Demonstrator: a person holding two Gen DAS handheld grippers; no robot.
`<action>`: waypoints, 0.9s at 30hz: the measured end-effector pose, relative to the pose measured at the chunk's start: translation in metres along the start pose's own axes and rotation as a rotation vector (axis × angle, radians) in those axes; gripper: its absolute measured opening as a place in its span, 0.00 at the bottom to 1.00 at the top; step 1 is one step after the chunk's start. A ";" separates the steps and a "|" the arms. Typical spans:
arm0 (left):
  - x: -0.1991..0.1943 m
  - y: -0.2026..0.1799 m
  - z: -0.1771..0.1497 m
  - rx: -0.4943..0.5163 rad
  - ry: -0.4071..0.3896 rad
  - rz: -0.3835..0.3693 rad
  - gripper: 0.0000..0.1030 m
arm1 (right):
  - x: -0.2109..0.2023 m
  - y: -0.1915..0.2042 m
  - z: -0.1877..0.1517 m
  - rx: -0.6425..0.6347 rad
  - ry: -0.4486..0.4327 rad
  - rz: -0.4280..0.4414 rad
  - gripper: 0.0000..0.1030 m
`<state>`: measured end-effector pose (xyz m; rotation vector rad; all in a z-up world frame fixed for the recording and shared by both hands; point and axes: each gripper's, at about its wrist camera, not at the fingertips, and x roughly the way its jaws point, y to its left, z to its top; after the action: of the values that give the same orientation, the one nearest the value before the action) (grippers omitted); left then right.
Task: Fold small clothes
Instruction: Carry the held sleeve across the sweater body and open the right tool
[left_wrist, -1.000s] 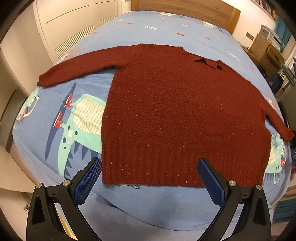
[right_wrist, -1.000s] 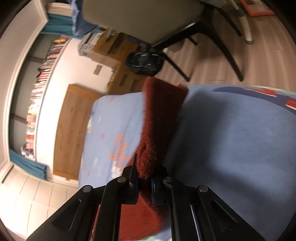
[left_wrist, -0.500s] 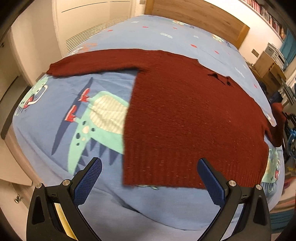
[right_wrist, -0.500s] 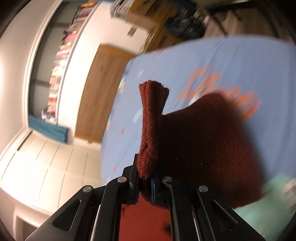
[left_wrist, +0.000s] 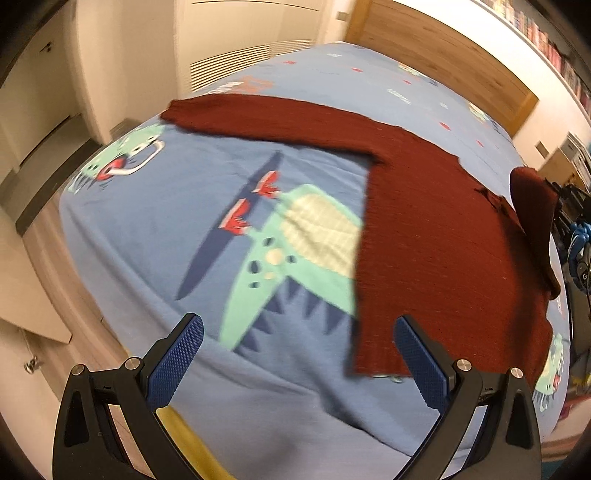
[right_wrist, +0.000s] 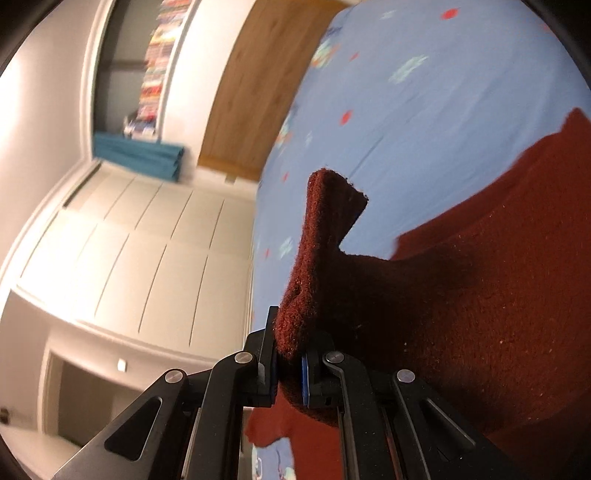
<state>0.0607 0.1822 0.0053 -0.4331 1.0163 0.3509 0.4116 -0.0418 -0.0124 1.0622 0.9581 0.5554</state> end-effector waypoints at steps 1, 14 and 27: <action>0.001 0.005 0.000 -0.008 0.001 0.003 0.98 | 0.010 0.008 -0.006 -0.011 0.015 0.008 0.08; 0.002 0.035 -0.003 -0.041 -0.029 0.060 0.98 | 0.095 0.040 -0.091 -0.195 0.241 -0.045 0.09; 0.010 0.035 0.002 -0.029 -0.011 0.027 0.99 | 0.145 0.012 -0.173 -0.430 0.424 -0.367 0.13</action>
<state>0.0507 0.2141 -0.0086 -0.4439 1.0084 0.3920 0.3350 0.1580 -0.0855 0.3723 1.2973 0.6540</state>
